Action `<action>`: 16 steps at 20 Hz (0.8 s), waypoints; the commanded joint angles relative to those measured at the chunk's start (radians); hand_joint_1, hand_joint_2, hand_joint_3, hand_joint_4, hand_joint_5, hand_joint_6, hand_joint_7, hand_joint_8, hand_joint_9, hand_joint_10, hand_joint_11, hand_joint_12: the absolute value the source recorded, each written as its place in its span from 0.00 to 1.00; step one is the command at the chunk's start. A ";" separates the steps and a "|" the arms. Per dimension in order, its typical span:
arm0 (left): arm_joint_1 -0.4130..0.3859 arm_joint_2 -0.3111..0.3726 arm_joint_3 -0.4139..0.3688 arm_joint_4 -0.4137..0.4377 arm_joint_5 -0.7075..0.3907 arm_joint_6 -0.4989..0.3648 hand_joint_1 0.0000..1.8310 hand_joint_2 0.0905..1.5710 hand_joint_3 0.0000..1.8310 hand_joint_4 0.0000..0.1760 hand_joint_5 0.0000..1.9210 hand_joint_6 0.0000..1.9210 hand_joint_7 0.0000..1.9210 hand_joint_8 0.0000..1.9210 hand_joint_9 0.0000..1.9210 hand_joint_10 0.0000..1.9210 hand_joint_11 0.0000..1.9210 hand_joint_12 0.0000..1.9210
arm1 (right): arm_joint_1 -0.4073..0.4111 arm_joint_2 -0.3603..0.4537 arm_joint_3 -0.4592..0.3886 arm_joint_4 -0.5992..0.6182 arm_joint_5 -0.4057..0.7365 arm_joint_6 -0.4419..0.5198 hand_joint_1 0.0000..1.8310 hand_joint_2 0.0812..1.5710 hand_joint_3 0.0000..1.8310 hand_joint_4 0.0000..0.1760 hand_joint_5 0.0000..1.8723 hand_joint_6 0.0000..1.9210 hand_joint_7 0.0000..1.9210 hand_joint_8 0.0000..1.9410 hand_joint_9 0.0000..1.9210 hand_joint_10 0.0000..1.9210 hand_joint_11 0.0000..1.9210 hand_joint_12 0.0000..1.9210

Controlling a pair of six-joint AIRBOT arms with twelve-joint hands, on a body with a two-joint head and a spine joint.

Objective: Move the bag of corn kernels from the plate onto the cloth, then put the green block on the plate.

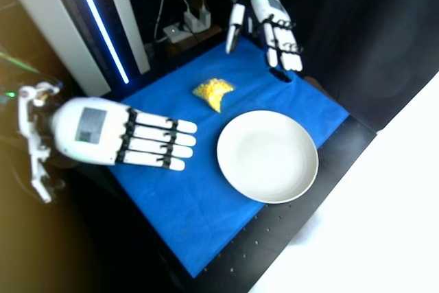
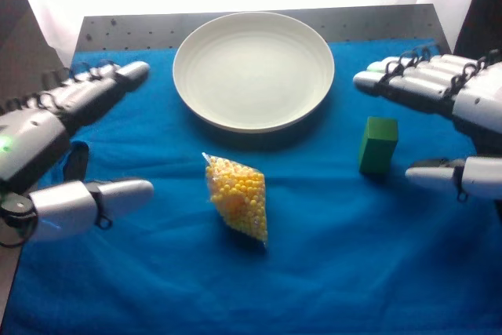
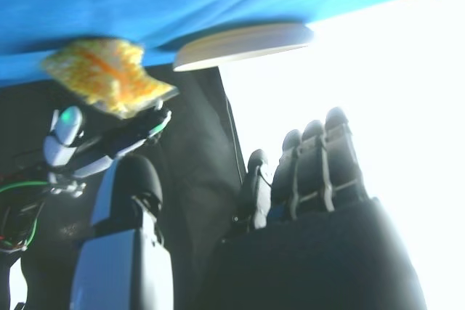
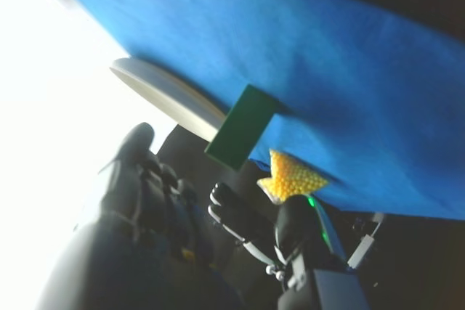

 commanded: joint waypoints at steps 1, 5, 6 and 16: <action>0.005 0.007 0.003 -0.013 -0.157 -0.001 0.30 0.68 0.00 0.95 0.00 0.00 0.00 0.00 0.00 0.00 0.00 0.00 | 0.007 -0.006 0.008 0.029 0.095 0.003 0.39 0.81 0.00 0.00 0.00 0.00 0.00 0.00 0.00 0.00 0.00 0.10; 0.016 0.005 0.004 -0.035 -0.156 -0.001 0.28 0.66 0.00 0.94 0.00 0.00 0.00 0.00 0.00 0.00 0.00 0.00 | 0.013 -0.030 0.024 0.035 0.070 0.003 0.41 0.80 0.00 0.00 0.00 0.00 0.00 0.00 0.00 0.00 0.00 0.17; 0.016 0.004 0.004 -0.036 -0.155 -0.001 0.28 0.66 0.00 0.94 0.00 0.00 0.00 0.00 0.00 0.00 0.00 0.00 | 0.015 -0.033 0.025 0.035 0.070 0.003 0.41 0.80 0.00 0.00 0.00 0.00 0.00 0.00 0.00 0.00 0.00 0.17; 0.018 -0.007 0.006 -0.043 -0.151 -0.001 0.30 0.66 0.00 1.00 0.00 0.00 0.00 0.00 0.00 0.00 0.00 0.00 | 0.041 -0.060 0.031 0.026 0.070 0.003 0.37 0.81 0.00 0.00 0.00 0.00 0.00 0.00 0.06 0.02 0.00 0.39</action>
